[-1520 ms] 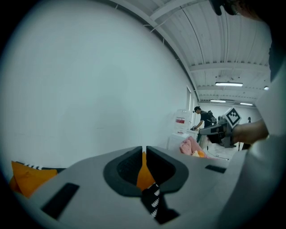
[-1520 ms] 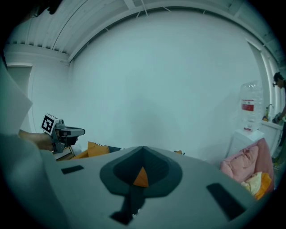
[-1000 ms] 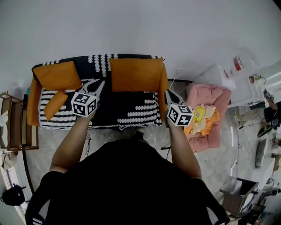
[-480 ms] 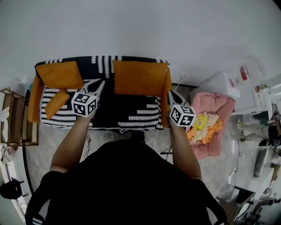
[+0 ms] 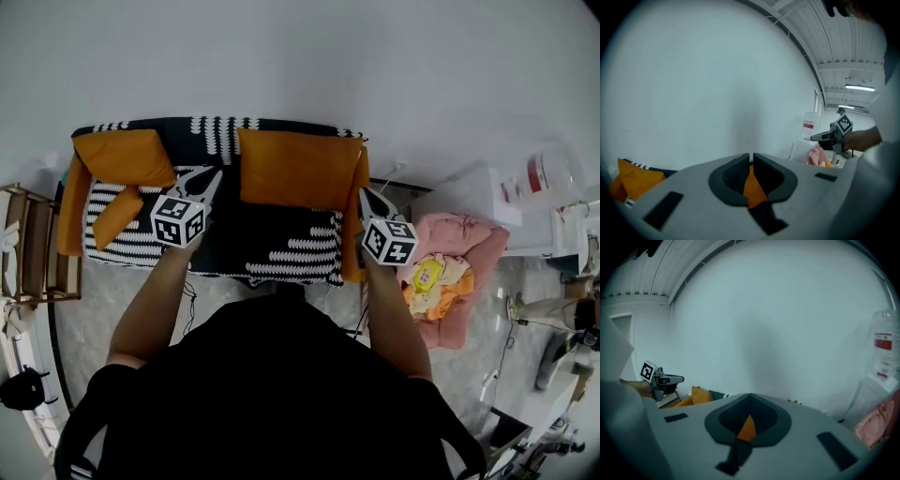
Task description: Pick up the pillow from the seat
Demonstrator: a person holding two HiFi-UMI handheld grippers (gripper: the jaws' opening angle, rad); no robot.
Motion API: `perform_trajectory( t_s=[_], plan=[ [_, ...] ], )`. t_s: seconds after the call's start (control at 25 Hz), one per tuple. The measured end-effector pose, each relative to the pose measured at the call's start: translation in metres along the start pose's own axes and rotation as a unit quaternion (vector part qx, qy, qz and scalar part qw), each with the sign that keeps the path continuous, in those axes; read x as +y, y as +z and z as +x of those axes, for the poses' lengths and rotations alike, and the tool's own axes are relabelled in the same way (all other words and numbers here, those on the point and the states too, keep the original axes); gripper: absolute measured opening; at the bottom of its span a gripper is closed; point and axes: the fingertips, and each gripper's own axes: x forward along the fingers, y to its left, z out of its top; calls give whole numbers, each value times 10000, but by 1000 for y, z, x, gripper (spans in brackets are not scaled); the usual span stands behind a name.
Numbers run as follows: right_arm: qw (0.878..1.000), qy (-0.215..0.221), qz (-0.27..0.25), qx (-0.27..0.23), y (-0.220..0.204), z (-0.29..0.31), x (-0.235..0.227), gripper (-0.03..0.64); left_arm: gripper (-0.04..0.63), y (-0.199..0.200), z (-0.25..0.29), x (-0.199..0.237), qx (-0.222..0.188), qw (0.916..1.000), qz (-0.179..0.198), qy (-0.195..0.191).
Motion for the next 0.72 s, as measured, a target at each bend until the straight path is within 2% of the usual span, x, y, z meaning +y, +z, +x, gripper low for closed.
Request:
perform_trajectory(
  t_s=[0.32,0.72],
  plan=[
    [9994,232,-126,227,11,39,-43,0,34,6,45,-3,109,9997,-112,213],
    [9971,610,-269,362,30,83,-83,0,34,14,73,2,195,9972,-214,685]
  ],
)
